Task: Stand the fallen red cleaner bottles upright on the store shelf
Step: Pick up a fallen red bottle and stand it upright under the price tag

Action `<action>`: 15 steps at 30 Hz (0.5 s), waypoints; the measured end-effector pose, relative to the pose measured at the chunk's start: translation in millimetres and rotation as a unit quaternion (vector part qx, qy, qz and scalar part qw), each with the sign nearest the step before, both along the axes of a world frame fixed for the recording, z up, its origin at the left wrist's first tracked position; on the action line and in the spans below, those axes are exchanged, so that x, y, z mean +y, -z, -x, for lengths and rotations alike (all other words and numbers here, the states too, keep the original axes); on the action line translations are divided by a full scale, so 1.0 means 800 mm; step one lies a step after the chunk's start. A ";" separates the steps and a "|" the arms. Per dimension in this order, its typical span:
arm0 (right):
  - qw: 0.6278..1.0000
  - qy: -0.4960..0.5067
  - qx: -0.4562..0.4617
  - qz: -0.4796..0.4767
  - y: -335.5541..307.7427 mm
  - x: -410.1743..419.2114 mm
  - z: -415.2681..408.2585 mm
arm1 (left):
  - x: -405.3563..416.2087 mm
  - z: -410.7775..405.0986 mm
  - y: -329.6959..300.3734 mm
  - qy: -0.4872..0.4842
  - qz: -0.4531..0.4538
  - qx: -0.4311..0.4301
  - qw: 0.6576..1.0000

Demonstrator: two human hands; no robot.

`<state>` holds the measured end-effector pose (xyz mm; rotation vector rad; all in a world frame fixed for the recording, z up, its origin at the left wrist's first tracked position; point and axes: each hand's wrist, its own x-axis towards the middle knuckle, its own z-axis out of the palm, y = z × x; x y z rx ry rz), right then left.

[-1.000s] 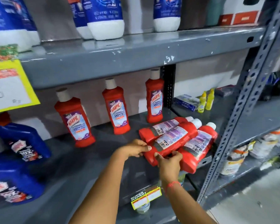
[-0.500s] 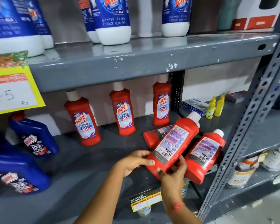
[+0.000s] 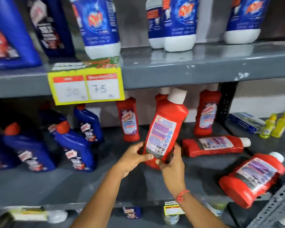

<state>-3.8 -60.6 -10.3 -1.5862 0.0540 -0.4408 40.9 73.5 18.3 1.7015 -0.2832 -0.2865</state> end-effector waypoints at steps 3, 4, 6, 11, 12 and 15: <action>0.998 -0.030 -0.003 0.059 -0.005 0.030 -0.019 | 0.033 -0.001 0.006 -0.049 -0.005 -0.033 0.998; 0.996 -0.044 -0.001 0.074 -0.006 0.039 -0.025 | 0.042 -0.003 0.008 -0.064 -0.001 -0.035 0.997; 0.993 -0.070 0.002 0.098 -0.006 0.054 -0.038 | 0.057 -0.008 0.015 -0.095 0.005 -0.034 0.995; 0.987 -0.096 0.019 0.126 0.003 0.078 -0.069 | 0.074 -0.029 0.033 -0.149 0.000 -0.040 0.988; 0.987 -0.097 0.026 0.126 0.007 0.080 -0.074 | 0.075 -0.033 0.037 -0.154 -0.003 -0.042 0.987; 0.986 -0.097 0.053 0.129 0.024 0.081 -0.082 | 0.073 -0.042 0.054 -0.166 -0.022 -0.043 0.985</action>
